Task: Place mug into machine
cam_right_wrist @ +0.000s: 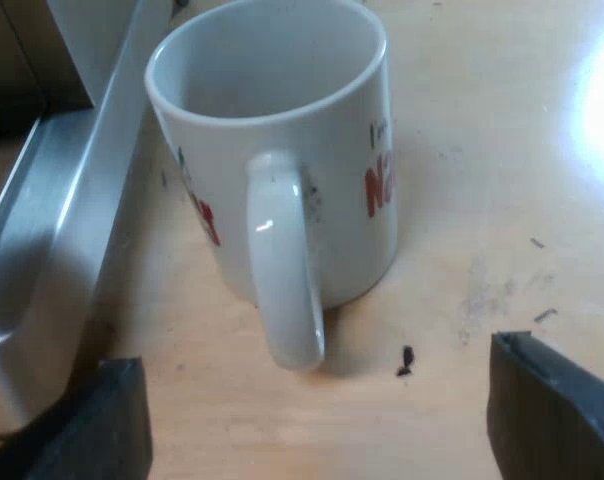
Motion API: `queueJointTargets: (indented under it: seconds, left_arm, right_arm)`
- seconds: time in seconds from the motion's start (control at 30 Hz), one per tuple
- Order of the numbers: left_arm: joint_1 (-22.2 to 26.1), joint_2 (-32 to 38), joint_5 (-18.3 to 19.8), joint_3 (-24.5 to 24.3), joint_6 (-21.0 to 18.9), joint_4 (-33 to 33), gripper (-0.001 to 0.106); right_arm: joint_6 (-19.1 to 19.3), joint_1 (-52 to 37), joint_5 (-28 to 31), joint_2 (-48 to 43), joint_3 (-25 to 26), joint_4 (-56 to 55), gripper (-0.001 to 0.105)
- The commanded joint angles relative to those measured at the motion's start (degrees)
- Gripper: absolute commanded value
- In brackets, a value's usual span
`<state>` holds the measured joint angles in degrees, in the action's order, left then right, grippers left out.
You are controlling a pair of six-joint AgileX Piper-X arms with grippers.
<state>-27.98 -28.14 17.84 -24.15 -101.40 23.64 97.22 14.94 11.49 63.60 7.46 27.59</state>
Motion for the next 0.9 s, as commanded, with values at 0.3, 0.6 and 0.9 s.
queueJointTargets:
  seconds: [0.3, 0.6, 0.9]
  left_arm:
    - [-0.29, -0.18, 0.44, -0.36, 0.08, -1.25, 0.074]
    - [-0.29, -0.18, 0.44, -0.36, 0.08, -1.25, 0.074]
    - [-0.29, -0.18, 0.44, -0.36, 0.08, -1.25, 0.074]
  right_arm:
    - [0.71, 0.11, 0.24, 11.26, 5.12, 7.46, 0.07]
    - [0.71, -0.07, 2.46, 20.59, 9.24, 11.53, 0.07]
    - [0.71, -0.07, 3.28, 26.48, 14.04, 12.5, 0.07]
